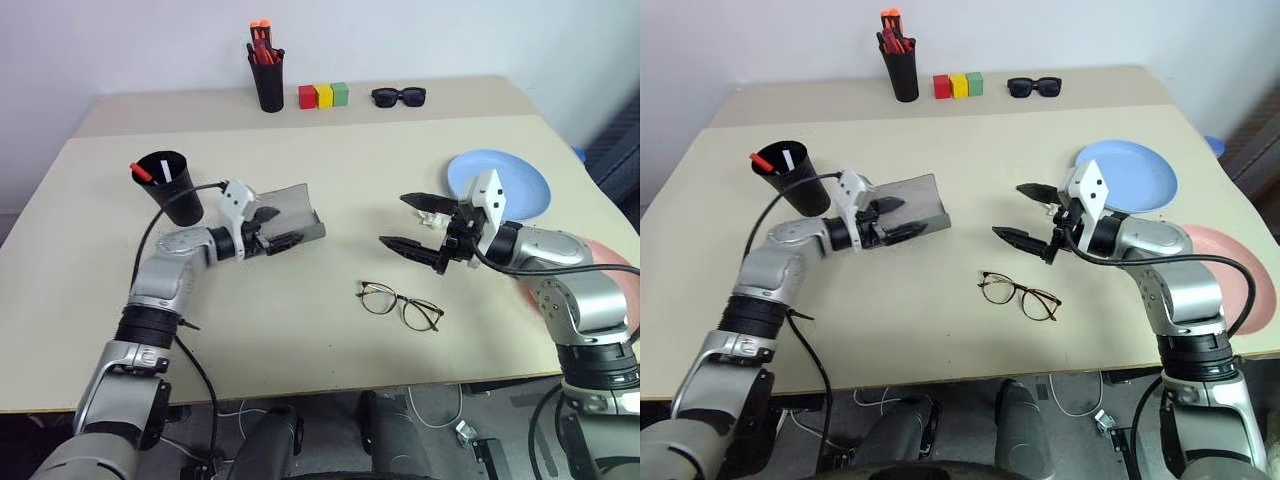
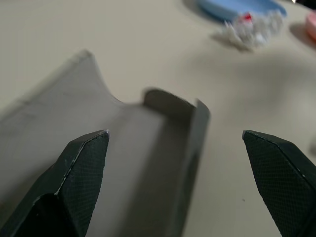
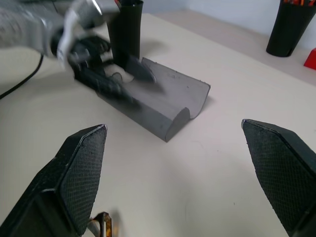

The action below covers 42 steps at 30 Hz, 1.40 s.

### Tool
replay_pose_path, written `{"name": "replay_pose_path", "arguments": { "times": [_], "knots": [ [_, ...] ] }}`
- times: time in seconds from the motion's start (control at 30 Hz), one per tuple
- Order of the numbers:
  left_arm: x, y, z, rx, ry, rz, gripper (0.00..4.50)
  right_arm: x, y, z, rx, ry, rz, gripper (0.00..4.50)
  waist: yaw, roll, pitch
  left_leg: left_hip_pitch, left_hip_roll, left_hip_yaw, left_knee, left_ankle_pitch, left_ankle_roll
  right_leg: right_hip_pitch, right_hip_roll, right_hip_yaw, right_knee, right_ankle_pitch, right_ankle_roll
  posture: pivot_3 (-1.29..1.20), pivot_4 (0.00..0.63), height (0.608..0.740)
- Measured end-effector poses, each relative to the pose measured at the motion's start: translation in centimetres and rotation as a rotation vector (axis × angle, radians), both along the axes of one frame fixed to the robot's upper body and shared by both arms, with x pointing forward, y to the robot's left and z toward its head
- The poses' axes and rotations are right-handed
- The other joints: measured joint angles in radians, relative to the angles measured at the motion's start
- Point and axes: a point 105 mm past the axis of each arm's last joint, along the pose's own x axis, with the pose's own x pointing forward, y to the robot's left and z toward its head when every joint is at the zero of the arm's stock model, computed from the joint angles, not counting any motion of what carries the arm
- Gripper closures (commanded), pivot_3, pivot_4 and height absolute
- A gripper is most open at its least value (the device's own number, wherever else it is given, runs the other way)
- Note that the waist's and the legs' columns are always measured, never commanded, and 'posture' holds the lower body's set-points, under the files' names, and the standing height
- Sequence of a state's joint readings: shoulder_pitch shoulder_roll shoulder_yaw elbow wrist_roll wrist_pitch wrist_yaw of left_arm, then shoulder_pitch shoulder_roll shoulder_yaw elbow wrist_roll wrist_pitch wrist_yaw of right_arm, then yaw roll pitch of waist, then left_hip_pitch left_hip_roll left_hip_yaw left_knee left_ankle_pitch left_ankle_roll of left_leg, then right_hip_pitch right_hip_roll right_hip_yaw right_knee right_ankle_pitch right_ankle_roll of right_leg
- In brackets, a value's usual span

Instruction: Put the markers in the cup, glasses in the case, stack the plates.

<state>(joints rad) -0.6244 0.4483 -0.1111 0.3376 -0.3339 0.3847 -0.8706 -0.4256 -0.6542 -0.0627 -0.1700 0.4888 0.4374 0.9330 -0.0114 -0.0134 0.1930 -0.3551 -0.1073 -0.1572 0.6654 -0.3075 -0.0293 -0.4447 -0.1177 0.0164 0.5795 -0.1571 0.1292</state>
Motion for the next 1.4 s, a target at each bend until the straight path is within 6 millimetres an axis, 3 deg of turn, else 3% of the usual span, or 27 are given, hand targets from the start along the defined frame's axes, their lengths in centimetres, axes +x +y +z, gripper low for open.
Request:
{"name": "replay_pose_path", "arguments": {
  "times": [0.1, 0.3, 0.53, 0.77, 0.97, 1.07, 1.3, 1.4],
  "knots": [
    [-0.1, -0.1, -0.2, 0.020, 0.012, -0.025, 1.43, -0.1, 0.0, -0.1, 0.005, 0.003, -0.007, 0.00, 0.001, 0.000, 0.000, 0.000, 0.000, 0.000, 0.000, 0.000, 0.000, 0.000, 0.000, 0.000, 0.000, 0.000, 0.000, 0.00, 0.150, 0.740],
    [-0.6, -0.3, -0.6, 0.043, 0.068, -0.080, 4.48, -0.1, -0.1, -0.2, 0.007, 0.005, -0.020, 0.00, 0.001, 0.000, 0.000, 0.001, 0.000, 0.000, 0.000, 0.000, 0.000, 0.001, 0.000, 0.000, 0.001, 0.000, 0.000, 0.00, 0.150, 0.740],
    [-1.9, 0.2, -0.4, 0.079, 0.109, -0.174, 4.48, 0.1, 0.2, 0.6, 0.013, -0.026, -0.013, 0.00, -0.002, 0.000, 0.000, 0.001, 0.000, 0.000, 0.000, 0.000, 0.000, 0.000, 0.000, 0.000, 0.001, 0.000, 0.000, 0.00, 0.150, 0.740],
    [-4.6, 1.9, 0.0, 0.128, 0.186, -0.403, 4.48, 0.5, 0.1, 0.6, 0.008, -0.032, -0.015, 0.00, -0.001, 0.000, 0.000, 0.000, 0.000, 0.000, 0.000, 0.000, 0.001, 0.000, 0.000, 0.000, 0.001, 0.000, 0.000, 0.00, 0.150, 0.740],
    [-4.8, 0.9, -0.1, 0.138, 0.174, -0.456, 4.48, 0.5, 0.2, 0.6, 0.003, -0.035, -0.014, 0.00, 0.001, 0.000, 0.000, 0.000, 0.000, 0.000, 0.000, 0.000, 0.001, 0.000, 0.000, 0.000, 0.001, 0.000, 0.000, 0.00, 0.150, 0.740],
    [-4.5, 0.1, -0.2, 0.122, 0.160, -0.436, 3.43, 0.5, 0.2, 0.5, 0.000, -0.034, -0.012, 0.00, 0.000, 0.000, 0.000, 0.000, 0.000, 0.000, 0.000, 0.000, 0.001, 0.000, 0.000, 0.000, 0.001, 0.000, 0.000, 0.00, 0.150, 0.740],
    [-4.0, 0.0, 1.0, 0.120, 0.100, -0.391, 0.06, -0.5, -0.6, -0.1, -0.098, 0.015, -0.002, 0.00, 0.000, 0.000, 0.000, 0.000, 0.000, 0.000, 0.000, 0.000, 0.001, 0.000, 0.000, 0.000, 0.001, 0.000, 0.000, 0.00, 0.150, 0.740],
    [-4.1, 0.5, 2.5, 0.067, 0.033, -0.361, 0.06, -1.7, -1.3, -1.5, -0.215, 0.113, -0.017, 0.00, 0.001, 0.000, 0.000, 0.000, 0.001, -0.001, 0.000, 0.000, 0.001, -0.001, 0.000, 0.000, 0.001, 0.000, 0.000, 0.00, 0.150, 0.740]
  ]
}}
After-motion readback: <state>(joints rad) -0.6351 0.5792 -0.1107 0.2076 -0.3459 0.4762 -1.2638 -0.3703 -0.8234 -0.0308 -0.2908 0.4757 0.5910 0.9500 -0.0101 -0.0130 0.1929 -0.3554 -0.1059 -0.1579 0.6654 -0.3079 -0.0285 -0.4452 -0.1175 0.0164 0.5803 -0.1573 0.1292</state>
